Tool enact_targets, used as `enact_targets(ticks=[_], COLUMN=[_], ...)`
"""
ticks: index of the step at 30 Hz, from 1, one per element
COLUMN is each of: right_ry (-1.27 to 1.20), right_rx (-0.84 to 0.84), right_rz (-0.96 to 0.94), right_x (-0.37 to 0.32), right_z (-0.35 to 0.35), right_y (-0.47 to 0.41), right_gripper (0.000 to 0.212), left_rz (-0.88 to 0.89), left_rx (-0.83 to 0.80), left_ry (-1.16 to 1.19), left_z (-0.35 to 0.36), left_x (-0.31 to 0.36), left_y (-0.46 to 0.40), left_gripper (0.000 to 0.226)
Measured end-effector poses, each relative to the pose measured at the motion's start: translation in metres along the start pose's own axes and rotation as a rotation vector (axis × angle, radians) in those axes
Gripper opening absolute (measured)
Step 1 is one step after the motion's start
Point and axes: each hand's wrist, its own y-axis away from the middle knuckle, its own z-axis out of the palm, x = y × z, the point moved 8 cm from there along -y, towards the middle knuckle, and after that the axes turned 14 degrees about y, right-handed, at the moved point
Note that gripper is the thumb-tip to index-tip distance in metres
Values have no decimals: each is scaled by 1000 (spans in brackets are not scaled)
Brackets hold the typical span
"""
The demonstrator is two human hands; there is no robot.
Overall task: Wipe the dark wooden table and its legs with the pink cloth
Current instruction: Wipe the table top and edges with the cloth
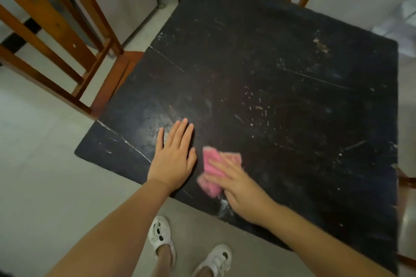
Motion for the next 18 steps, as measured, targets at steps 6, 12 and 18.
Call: enact_targets(ticks=[6, 12, 18], right_ry=[88, 339, 158], right_rx=[307, 183, -100], right_rz=[395, 351, -198], right_x=[101, 75, -50], right_z=[-108, -64, 28], right_y=[-88, -142, -53], right_gripper=[30, 45, 37], left_rz=[18, 45, -127], left_rx=[5, 44, 253], left_ry=[5, 124, 203], left_z=[1, -9, -60], left_x=[0, 3, -79], left_y=[1, 3, 23], left_gripper=[56, 57, 48])
